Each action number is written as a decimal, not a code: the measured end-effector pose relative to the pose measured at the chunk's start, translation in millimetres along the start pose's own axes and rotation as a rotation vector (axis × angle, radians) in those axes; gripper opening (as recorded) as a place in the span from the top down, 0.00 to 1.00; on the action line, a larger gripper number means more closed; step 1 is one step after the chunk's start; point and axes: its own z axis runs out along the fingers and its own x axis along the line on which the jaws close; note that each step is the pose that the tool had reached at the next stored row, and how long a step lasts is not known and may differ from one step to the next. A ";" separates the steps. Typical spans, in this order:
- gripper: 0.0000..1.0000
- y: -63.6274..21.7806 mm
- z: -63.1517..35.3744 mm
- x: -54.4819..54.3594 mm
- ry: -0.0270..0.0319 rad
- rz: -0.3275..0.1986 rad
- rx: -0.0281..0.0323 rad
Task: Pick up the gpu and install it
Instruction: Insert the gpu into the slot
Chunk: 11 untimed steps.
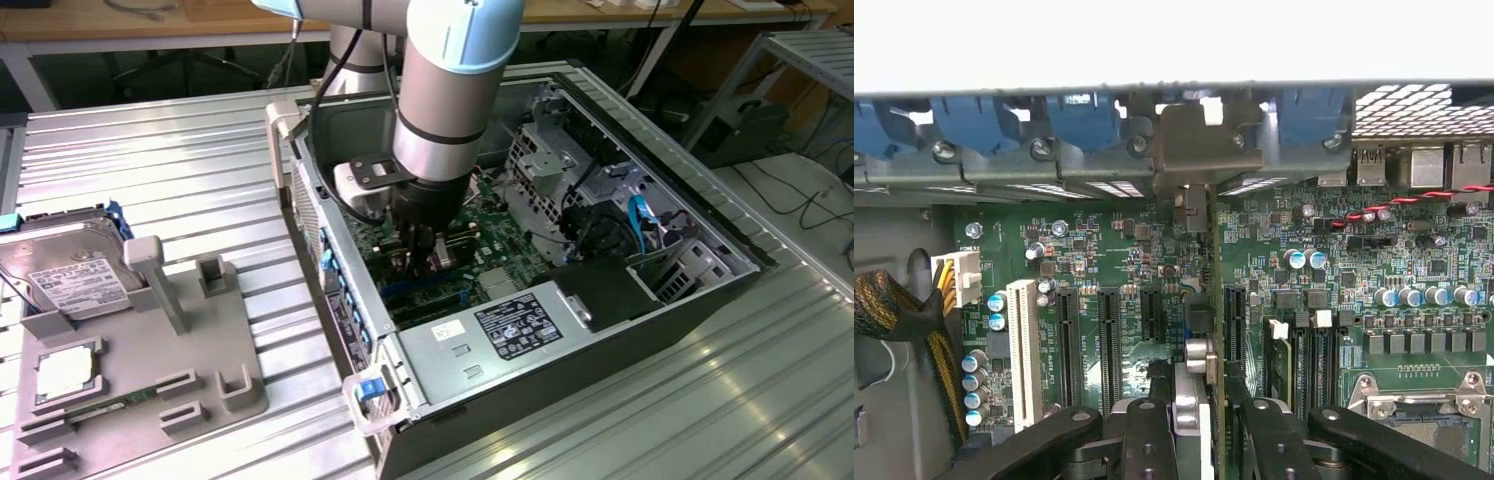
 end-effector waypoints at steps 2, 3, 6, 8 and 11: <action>0.69 0.0 0.0 1.0 0.0000 0.003 -0.0001; 0.69 -0.1 0.1 0.4 -0.0001 0.009 0.0001; 0.69 0.6 2.6 1.6 0.0000 0.009 -0.0017; 0.69 0.6 4.3 1.6 0.0000 0.009 -0.0028; 0.69 -0.4 4.4 0.9 0.0000 0.005 -0.0028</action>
